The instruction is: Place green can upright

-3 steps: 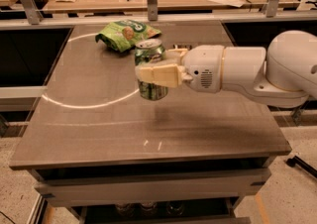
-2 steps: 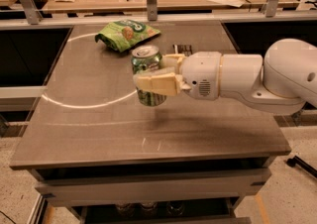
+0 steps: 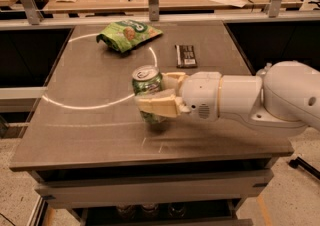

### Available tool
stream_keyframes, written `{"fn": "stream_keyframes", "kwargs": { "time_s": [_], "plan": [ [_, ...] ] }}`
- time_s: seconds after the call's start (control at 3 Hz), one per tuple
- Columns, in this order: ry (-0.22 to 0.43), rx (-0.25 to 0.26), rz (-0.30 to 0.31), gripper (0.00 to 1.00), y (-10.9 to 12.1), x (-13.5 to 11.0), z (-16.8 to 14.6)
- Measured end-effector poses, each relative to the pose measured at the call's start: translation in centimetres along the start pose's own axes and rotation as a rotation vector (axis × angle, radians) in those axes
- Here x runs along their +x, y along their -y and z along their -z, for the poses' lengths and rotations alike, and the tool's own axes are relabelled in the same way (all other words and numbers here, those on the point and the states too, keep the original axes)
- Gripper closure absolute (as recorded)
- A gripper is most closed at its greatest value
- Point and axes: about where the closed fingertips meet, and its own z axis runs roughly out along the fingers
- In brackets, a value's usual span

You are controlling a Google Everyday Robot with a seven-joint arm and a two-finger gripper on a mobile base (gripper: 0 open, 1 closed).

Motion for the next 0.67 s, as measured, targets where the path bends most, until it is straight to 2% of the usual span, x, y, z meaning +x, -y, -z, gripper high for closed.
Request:
{"fn": "stream_keyframes", "kwargs": {
  "time_s": [0.67],
  "plan": [
    [0.008,0.094,0.000,1.00,-0.25,2.34,0.66]
  ]
}}
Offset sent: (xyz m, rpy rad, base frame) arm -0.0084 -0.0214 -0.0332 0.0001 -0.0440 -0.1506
